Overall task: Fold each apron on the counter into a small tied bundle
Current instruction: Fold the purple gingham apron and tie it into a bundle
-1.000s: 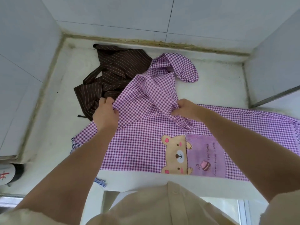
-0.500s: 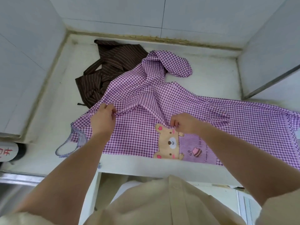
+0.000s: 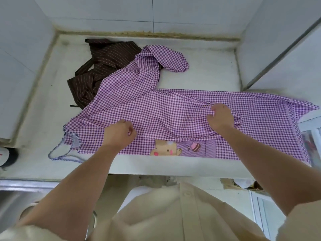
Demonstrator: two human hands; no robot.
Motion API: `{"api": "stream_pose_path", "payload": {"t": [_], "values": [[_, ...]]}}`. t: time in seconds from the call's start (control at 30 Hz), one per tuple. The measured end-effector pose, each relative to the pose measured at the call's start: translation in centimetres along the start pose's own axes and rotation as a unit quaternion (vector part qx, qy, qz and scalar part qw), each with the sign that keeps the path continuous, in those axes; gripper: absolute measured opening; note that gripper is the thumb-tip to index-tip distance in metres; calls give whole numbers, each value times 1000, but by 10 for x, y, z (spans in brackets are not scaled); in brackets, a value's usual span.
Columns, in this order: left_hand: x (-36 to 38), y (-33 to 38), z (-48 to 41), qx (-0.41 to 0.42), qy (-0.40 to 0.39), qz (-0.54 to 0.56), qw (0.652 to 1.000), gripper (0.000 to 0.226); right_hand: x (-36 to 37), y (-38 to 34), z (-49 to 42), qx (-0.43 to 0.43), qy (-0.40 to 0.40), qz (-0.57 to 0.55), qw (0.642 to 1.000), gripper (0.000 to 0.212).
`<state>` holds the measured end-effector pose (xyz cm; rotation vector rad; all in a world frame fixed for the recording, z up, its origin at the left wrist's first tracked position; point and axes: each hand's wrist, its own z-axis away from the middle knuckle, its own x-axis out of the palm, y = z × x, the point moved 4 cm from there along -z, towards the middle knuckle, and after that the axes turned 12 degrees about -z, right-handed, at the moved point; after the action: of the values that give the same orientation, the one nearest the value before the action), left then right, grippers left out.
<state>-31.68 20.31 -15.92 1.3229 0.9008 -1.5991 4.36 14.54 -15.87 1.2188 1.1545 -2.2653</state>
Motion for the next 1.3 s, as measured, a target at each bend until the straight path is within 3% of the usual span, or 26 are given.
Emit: {"api": "stream_pose_path", "payload": {"t": [0.1, 0.17, 0.23, 0.27, 0.3, 0.33, 0.37, 0.43, 0.53, 0.63, 0.73, 0.87, 0.97, 1.1, 1.2, 1.3], "values": [[6, 41, -2, 110, -12, 25, 994, 30, -21, 26, 17, 94, 115, 31, 989, 65], [14, 68, 0, 177, -14, 14, 984, 36, -29, 52, 26, 196, 111, -20, 974, 85], [22, 89, 0, 195, -14, -24, 980, 35, -26, 77, 27, 264, 72, -143, 951, 93], [23, 94, 0, 190, -1, -29, 981, 30, -23, 83, 28, 276, 53, -228, 932, 81], [22, 101, 0, 185, 19, -24, 982, 22, -22, 89, 28, 265, 52, -301, 915, 56], [20, 104, 0, 182, 42, -15, 982, 15, -23, 90, 28, 239, 61, -324, 913, 26], [17, 107, -1, 189, 67, -6, 980, 12, -28, 91, 27, 203, 78, -324, 921, 19], [8, 110, -1, 221, 100, 3, 970, 16, -43, 82, 27, 130, 132, -325, 927, 34], [-4, 133, 1, 292, 55, 6, 955, 26, -70, 88, 35, 86, 229, -340, 908, 17], [3, 165, 8, 350, -57, -28, 935, 21, -64, 118, 41, 136, 215, -312, 915, 14], [18, 180, 17, 355, -106, -22, 929, 14, -56, 148, 49, 193, 220, -317, 902, 14], [19, 172, 18, 291, -87, 32, 952, 16, -73, 143, 51, 166, 286, -293, 897, 36], [16, 152, 11, 203, -55, 78, 975, 16, -75, 106, 36, 37, 299, -187, 935, 42], [13, 115, 14, 102, -8, 96, 990, 16, -30, 20, 19, -174, 128, -180, 960, 29], [11, 72, 25, 21, 28, 89, 995, 18, 10, -36, 17, -213, -28, -186, 959, 25], [7, 16, 41, -83, 85, 71, 990, 18, 46, -84, 12, -229, -100, -190, 949, 27]]}}
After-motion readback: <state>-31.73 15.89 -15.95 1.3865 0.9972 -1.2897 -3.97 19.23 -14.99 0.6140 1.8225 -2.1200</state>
